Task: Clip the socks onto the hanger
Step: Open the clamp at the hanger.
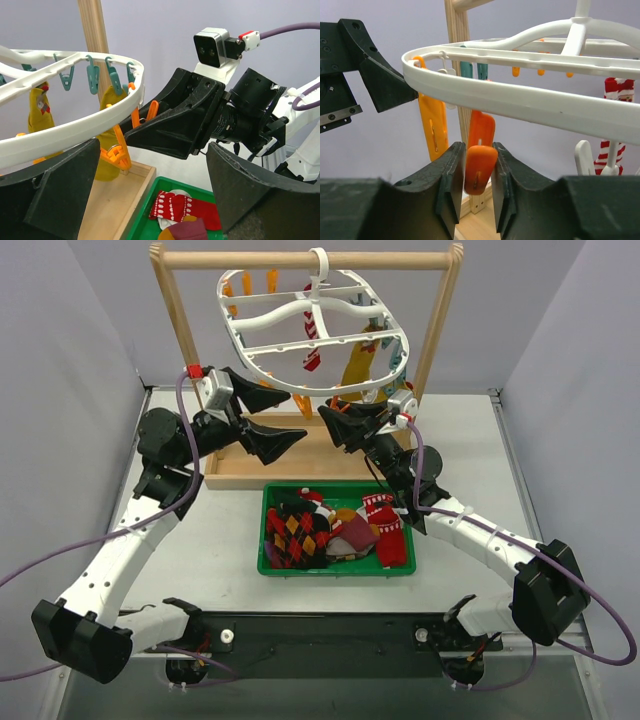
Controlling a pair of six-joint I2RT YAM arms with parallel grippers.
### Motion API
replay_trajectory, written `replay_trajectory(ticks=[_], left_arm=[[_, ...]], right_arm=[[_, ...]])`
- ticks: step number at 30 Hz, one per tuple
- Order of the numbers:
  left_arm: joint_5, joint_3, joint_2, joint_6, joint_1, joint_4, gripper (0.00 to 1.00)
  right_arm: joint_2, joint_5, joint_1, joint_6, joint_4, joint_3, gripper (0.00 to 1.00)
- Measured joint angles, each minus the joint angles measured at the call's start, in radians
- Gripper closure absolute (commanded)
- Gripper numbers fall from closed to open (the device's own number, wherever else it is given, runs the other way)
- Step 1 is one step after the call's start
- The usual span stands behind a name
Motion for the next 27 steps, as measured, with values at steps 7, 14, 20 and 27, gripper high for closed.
replay_trajectory(ticks=[7,14,20,27], left_arm=[[-0.013,-0.021,-0.026,-0.013,0.026,0.001,0.03],[-0.016,-0.021,-0.036,-0.032,0.05,0.005,0.03],[0.043,0.0,-0.05,-0.07,0.076,-0.005,0.03],[0.097,0.144,-0.045,-0.153,-0.036,-0.038,0.03]], right_arm=[[0.0,-0.001,0.0,0.017,0.0,0.0,0.9],[0.0,-0.001,0.0,0.034,0.0,0.0,0.94],[0.0,-0.001,0.008,0.034,-0.012,0.028,0.97],[-0.001,0.0,0.055,-0.037,-0.074,0.135,0.98]])
